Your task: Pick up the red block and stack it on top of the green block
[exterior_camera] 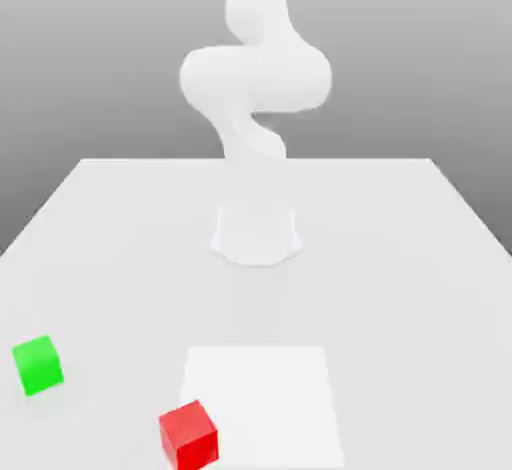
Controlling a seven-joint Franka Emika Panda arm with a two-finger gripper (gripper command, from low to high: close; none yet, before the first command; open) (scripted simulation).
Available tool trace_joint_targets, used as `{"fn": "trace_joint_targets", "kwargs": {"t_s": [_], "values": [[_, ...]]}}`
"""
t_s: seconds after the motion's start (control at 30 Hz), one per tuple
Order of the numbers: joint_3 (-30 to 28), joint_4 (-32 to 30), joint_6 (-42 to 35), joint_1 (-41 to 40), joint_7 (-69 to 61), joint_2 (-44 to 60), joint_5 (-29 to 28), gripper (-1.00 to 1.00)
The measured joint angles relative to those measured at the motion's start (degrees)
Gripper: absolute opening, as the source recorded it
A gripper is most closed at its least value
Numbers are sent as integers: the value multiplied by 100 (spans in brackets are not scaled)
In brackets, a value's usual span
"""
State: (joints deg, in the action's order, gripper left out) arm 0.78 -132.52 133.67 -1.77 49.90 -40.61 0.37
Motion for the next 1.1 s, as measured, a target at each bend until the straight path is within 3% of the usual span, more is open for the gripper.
{"fn": "trace_joint_targets", "kwargs": {"t_s": [0.5,0.8,0.97,1.0,1.1], "values": [[346,-444,1142,-828,2678,3150,-96,0],[184,-707,1819,-961,4281,5020,-174,0],[70,-644,2530,-896,4560,6057,-175,0],[55,-614,2700,-885,4574,6260,-186,-100],[56,-614,2706,-885,4575,6260,-188,-100]]}}
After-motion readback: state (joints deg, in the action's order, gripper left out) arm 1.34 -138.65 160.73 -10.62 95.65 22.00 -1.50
